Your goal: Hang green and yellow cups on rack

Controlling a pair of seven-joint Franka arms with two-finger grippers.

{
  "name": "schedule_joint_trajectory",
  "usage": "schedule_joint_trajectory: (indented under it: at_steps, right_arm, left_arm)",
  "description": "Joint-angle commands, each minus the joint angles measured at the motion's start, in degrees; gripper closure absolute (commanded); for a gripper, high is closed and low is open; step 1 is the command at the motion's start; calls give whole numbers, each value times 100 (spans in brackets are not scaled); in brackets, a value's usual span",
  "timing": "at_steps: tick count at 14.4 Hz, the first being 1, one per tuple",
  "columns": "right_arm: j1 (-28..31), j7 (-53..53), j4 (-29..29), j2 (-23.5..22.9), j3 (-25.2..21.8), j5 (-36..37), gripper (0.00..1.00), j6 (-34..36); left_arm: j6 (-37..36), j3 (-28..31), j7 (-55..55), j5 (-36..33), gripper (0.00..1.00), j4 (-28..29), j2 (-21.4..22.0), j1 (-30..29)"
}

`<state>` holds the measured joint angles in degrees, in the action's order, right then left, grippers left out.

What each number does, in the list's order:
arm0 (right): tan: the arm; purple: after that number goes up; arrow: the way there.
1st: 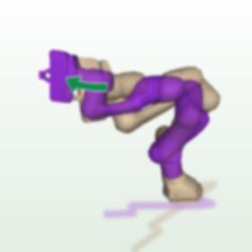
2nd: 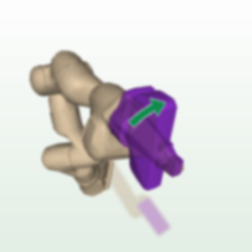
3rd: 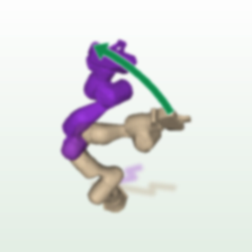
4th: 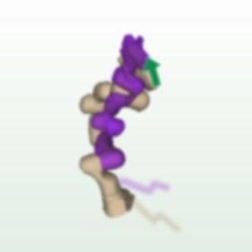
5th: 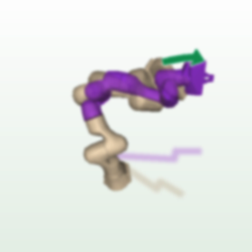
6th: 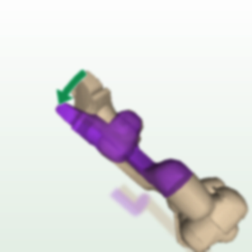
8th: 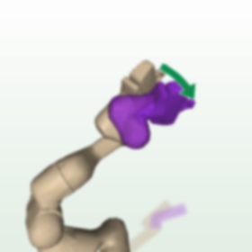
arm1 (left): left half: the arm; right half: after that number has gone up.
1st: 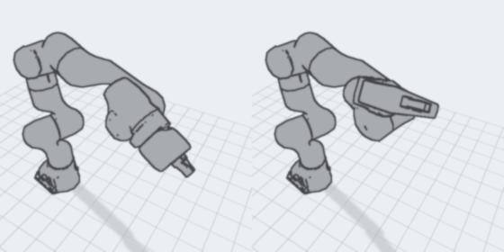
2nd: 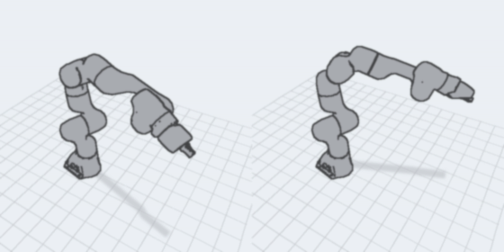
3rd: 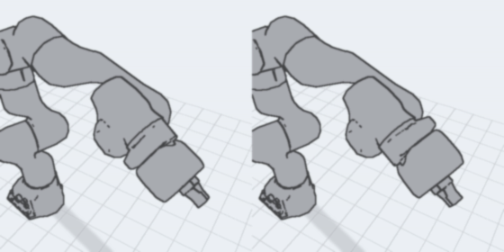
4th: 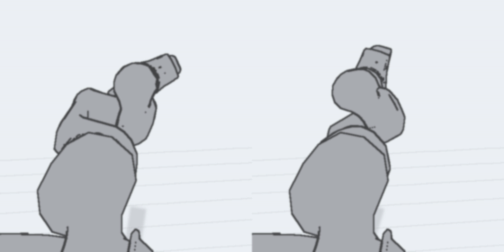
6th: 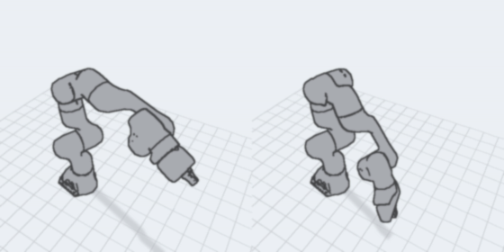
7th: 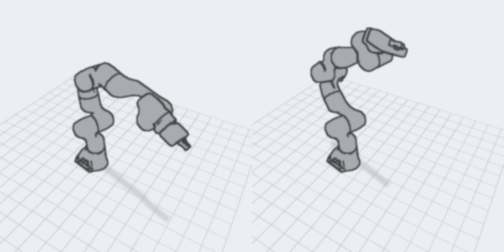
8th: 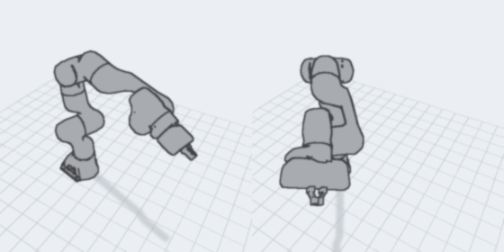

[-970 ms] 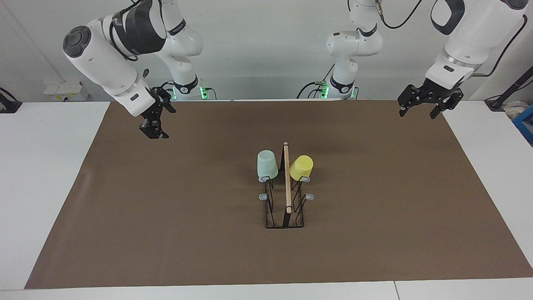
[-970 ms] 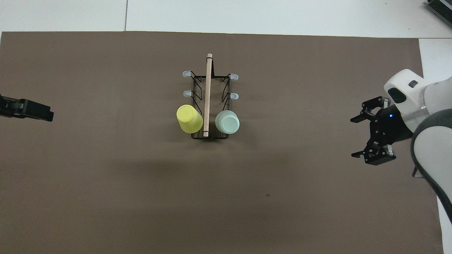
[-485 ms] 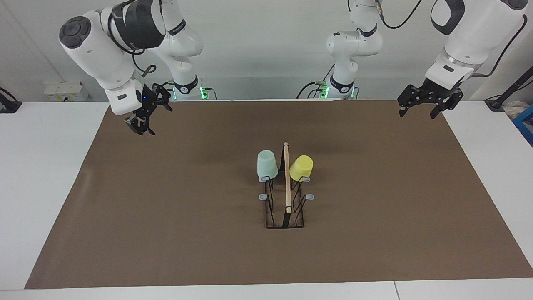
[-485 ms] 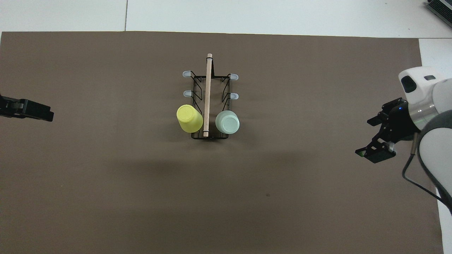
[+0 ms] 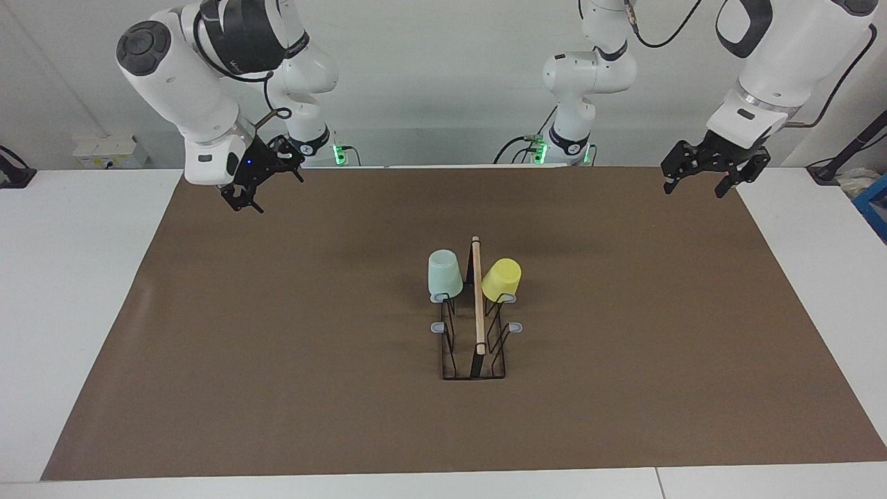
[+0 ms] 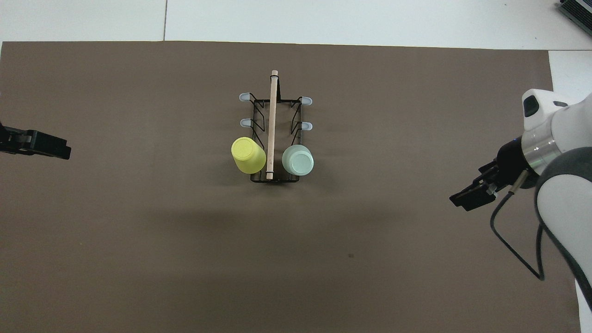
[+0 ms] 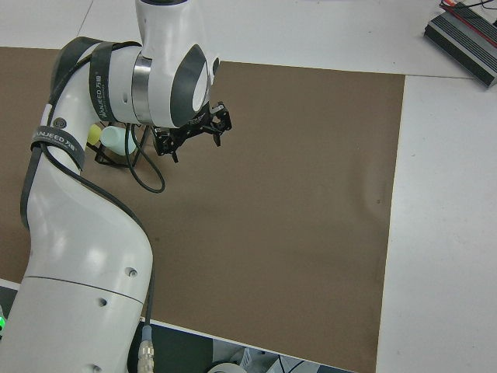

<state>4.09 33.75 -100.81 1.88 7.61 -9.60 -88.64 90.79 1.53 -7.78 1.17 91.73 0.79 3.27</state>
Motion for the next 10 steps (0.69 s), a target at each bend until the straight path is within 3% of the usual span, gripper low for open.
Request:
schedule_joint_trajectory:
  at_steps: [1, 4, 10]
  right_arm:
    - [5, -105, -123, 110, -224, 117, 0, -100]
    - [-48, -762, -132, 58, -233, 580, 0, -897]
    - [-171, -2336, -132, 67, -224, 828, 0, -1085]
  left_arm:
    - [-35, -4, -13, -47, 0, 38, 79, -2]
    - [-35, -4, -39, -29, 0, 30, 79, -2]
    - [-17, 5, -39, 76, 0, 30, 79, -2]
